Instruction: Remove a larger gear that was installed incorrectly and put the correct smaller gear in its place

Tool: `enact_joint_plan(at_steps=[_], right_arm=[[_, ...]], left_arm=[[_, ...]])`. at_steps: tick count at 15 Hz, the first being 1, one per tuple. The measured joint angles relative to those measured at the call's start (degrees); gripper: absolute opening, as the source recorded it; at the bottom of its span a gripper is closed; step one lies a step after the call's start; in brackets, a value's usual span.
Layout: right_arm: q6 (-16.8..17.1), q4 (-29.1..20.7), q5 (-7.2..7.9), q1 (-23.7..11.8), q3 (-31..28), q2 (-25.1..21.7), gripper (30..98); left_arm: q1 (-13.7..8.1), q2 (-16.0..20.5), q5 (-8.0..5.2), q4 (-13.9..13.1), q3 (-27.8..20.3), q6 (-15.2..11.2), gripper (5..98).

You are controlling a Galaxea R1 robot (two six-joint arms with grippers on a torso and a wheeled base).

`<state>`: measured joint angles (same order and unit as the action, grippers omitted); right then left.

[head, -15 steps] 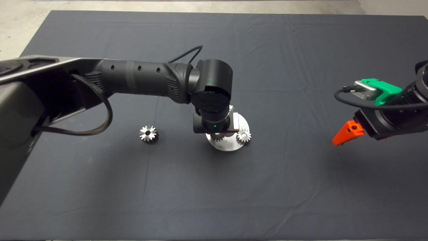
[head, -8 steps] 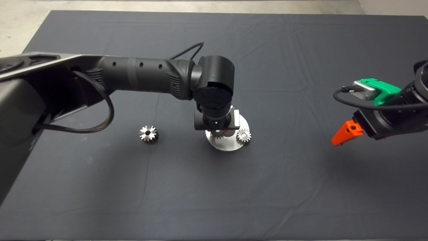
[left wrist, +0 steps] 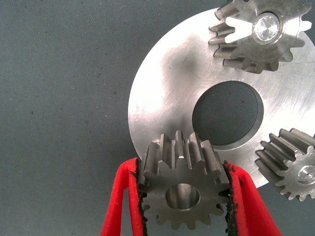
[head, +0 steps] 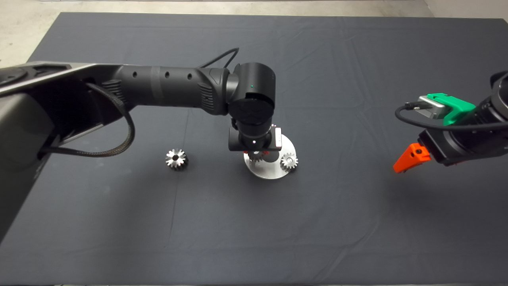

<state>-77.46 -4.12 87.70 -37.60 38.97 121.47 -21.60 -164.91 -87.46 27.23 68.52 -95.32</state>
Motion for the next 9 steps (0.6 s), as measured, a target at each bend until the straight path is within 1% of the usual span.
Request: enact_joint_plan(at_steps=[5,9], right_arm=[[0.0,0.0,0.0,0.6,0.2,0.1,97.7],[0.0,0.0,0.0,0.6,0.2,0.1,97.7]], left_arm=[[0.0,1.9,-0.04,0.0,-1.4,0.1,23.7],[0.0,2.0,-0.02,0.0,-1.9,0.1,23.7]])
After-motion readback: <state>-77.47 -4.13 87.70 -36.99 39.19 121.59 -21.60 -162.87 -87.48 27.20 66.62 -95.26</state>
